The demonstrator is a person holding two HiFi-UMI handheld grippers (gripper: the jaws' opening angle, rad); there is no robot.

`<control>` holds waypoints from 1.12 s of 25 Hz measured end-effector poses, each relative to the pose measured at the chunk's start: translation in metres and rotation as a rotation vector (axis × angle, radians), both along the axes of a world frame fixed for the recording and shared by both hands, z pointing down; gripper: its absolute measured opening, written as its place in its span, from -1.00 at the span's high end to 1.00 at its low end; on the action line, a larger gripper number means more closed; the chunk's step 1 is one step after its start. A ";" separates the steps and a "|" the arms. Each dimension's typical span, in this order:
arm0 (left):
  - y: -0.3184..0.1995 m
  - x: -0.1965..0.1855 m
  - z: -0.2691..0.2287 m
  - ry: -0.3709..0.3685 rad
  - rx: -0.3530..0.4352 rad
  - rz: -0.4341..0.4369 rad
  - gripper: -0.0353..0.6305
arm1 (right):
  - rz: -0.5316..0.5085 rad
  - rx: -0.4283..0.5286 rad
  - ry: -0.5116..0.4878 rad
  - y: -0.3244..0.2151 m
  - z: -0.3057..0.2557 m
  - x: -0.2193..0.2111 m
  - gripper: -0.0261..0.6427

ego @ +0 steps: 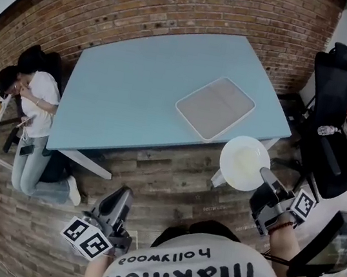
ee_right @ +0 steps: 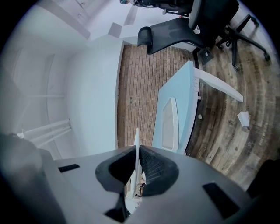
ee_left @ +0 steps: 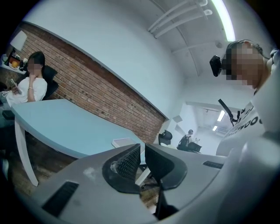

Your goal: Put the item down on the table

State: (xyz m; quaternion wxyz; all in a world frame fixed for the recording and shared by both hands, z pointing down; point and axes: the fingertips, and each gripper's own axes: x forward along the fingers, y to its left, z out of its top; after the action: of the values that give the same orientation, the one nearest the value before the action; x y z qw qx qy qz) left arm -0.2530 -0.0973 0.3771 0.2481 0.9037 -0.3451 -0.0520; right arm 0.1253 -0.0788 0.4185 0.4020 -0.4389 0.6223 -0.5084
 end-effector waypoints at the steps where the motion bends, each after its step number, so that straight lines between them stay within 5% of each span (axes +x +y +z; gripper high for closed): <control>1: -0.002 -0.002 0.001 0.002 -0.002 -0.003 0.78 | 0.001 -0.001 0.004 -0.002 0.000 -0.001 0.85; 15: -0.010 -0.009 0.031 -0.018 -0.069 -0.062 0.78 | -0.058 0.018 0.007 -0.035 0.004 -0.002 0.85; 28: -0.059 0.001 0.023 -0.058 -0.101 -0.191 0.78 | -0.154 -0.016 -0.015 -0.143 0.023 0.013 0.85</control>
State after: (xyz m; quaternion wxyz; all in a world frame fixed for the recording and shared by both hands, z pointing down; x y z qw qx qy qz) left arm -0.2523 -0.1564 0.4003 0.2773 0.8541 -0.4389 -0.0315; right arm 0.1384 -0.2220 0.4412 0.3627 -0.3894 0.6471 -0.5460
